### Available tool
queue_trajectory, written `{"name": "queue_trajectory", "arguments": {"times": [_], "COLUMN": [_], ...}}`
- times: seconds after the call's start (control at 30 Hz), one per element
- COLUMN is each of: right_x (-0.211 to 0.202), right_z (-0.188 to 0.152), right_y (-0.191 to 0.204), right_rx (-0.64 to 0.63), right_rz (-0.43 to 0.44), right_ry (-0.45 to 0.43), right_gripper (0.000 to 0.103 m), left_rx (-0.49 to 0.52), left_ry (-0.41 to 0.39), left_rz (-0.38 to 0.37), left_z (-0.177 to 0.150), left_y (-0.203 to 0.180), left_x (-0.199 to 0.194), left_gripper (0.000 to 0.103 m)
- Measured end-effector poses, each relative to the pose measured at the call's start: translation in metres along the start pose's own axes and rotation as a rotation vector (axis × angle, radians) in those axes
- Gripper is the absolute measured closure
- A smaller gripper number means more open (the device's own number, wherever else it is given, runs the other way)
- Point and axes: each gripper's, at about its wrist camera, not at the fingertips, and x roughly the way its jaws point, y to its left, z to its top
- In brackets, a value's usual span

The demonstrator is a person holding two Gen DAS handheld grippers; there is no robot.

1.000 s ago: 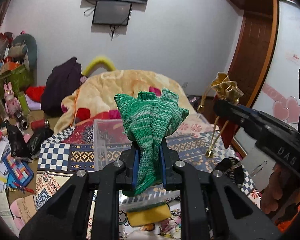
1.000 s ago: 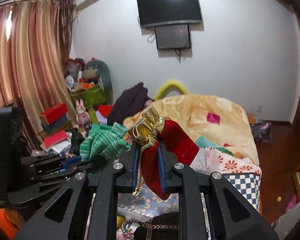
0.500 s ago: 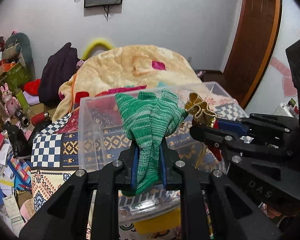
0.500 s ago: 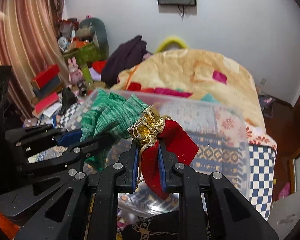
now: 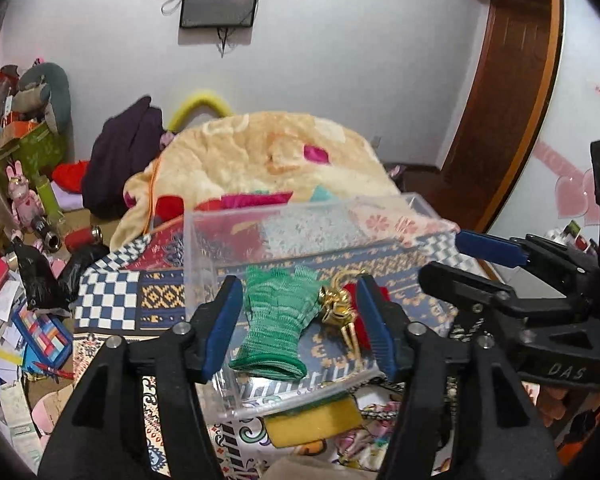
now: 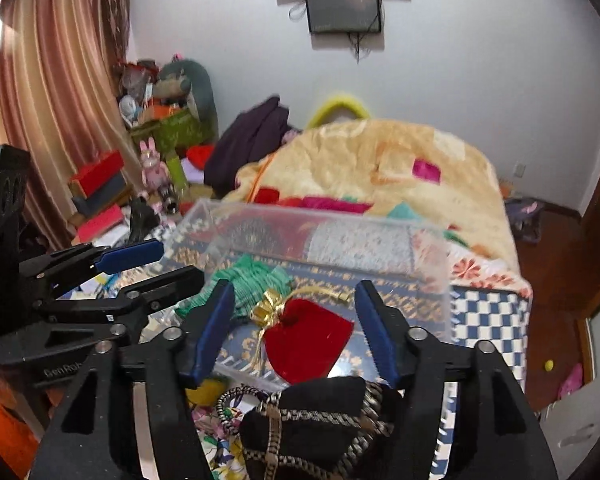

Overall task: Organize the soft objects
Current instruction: 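Lower the glove into the clear box and open the left gripper while the right drops the pouch in, then grasp the yellow sponge with the left gripper while the right grasps the black chain hat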

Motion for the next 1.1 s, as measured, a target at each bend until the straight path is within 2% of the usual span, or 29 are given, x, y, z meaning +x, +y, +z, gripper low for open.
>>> {"name": "queue_trajectory", "arguments": {"times": [0.2,0.37,0.43,0.47,0.6,0.9,0.97,1.1], "right_x": [-0.037,-0.049,-0.048,-0.048,-0.043,-0.027,-0.023,-0.014], "right_z": [-0.001,-0.015,-0.023,-0.028,-0.049,-0.087,-0.093,-0.099], "right_y": [-0.002,-0.004,-0.007,-0.007,-0.012,-0.026,-0.026,-0.024], "right_rx": [0.015,0.010,0.021,0.027,0.040,0.137,0.146,0.155], "right_rz": [-0.014,-0.054,-0.060,-0.068,-0.092,-0.051,-0.038,-0.001], "right_ry": [-0.105,-0.130,-0.133,-0.138,-0.110,-0.011,0.012,0.051], "right_gripper": [0.019,0.016,0.001,0.000,0.000,0.000,0.005,0.028], "left_rx": [0.006,0.011,0.014,0.014,0.011,-0.001,-0.008,-0.022], "left_ry": [-0.068,-0.092,-0.085,-0.080,-0.048,0.078,0.101,0.132], "left_rz": [-0.009,0.007,0.007,0.008,0.014,0.017,0.016,0.019], "left_z": [-0.002,-0.014,-0.020,-0.024,-0.041,-0.079,-0.084,-0.088], "left_y": [-0.005,-0.004,-0.004,-0.004,-0.003,-0.004,-0.005,-0.004], "left_x": [-0.033,-0.049,-0.051,-0.052,-0.048,-0.016,-0.008,0.006], "left_gripper": [0.034,0.027,0.027,0.027,0.026,0.026,0.026,0.026]}}
